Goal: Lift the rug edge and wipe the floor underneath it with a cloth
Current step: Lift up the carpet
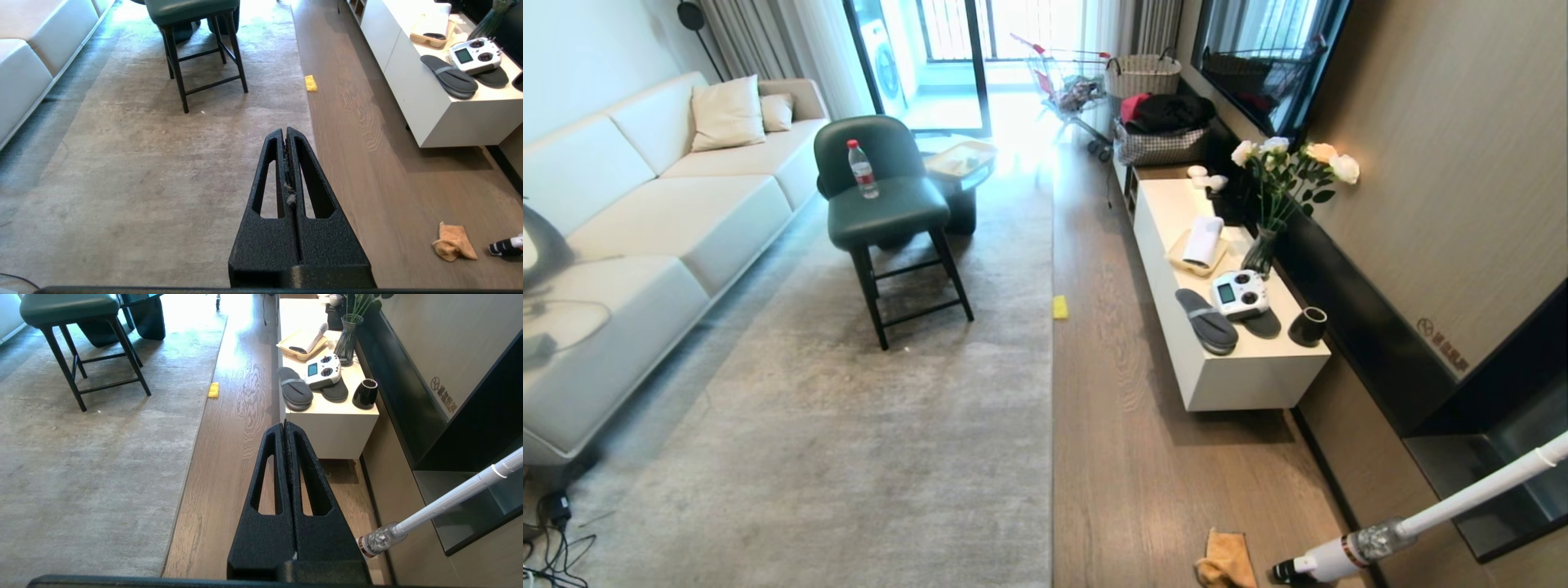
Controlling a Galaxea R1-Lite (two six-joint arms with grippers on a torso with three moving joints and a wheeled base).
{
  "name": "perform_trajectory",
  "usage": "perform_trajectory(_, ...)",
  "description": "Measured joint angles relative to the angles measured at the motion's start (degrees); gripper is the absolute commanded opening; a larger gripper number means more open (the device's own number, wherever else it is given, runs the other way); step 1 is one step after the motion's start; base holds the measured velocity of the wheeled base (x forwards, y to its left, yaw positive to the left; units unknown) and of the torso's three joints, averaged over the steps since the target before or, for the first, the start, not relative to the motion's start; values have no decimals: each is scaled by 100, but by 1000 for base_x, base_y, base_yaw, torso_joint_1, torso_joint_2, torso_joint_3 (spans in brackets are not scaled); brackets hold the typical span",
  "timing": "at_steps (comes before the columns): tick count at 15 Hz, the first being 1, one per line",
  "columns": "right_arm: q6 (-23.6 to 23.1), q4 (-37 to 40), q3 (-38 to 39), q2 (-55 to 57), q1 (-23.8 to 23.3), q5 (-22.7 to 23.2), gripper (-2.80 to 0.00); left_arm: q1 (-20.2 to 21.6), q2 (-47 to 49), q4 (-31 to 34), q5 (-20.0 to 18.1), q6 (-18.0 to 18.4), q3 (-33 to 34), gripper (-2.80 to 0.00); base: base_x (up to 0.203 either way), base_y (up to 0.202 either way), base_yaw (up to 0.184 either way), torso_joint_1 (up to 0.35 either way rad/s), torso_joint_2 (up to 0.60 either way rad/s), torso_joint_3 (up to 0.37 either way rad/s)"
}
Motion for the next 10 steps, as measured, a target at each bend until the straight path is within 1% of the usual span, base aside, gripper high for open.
perform_trajectory(10,-1,0,0,0,0,0,-280,-2,0,0,-1,0,2,-280,0,0,0,-135,314,180)
